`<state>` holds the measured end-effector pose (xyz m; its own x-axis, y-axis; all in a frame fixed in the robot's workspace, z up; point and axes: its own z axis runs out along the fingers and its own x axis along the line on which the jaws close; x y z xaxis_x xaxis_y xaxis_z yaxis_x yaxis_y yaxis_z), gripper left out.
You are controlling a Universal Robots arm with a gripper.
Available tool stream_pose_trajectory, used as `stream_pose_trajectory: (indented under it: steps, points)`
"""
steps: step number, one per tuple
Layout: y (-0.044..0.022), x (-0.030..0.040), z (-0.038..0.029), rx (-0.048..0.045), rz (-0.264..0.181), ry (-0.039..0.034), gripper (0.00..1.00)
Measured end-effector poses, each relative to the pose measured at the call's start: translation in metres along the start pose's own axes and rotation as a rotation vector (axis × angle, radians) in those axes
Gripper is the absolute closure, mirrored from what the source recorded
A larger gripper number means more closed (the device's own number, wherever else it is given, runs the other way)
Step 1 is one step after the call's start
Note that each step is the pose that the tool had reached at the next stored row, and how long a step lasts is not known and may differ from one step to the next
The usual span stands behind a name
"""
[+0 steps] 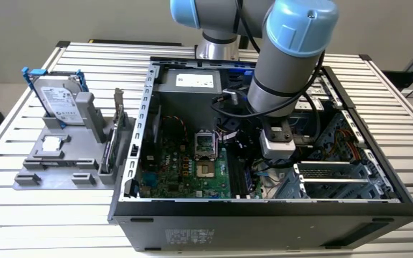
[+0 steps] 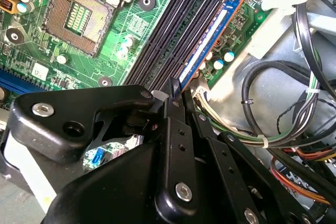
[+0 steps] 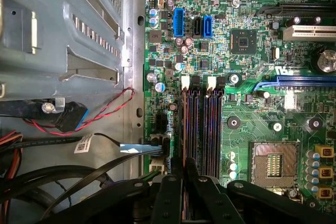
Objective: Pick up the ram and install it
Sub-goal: 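Insert the ram into the slot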
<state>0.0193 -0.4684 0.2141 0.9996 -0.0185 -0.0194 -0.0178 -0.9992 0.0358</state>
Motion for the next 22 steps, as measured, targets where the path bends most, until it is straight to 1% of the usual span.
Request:
stream_pose_trajectory:
  steps: [22]
  points:
    - [0.0,-0.0016,0.0009,-0.0001,0.0,0.0,1.0]
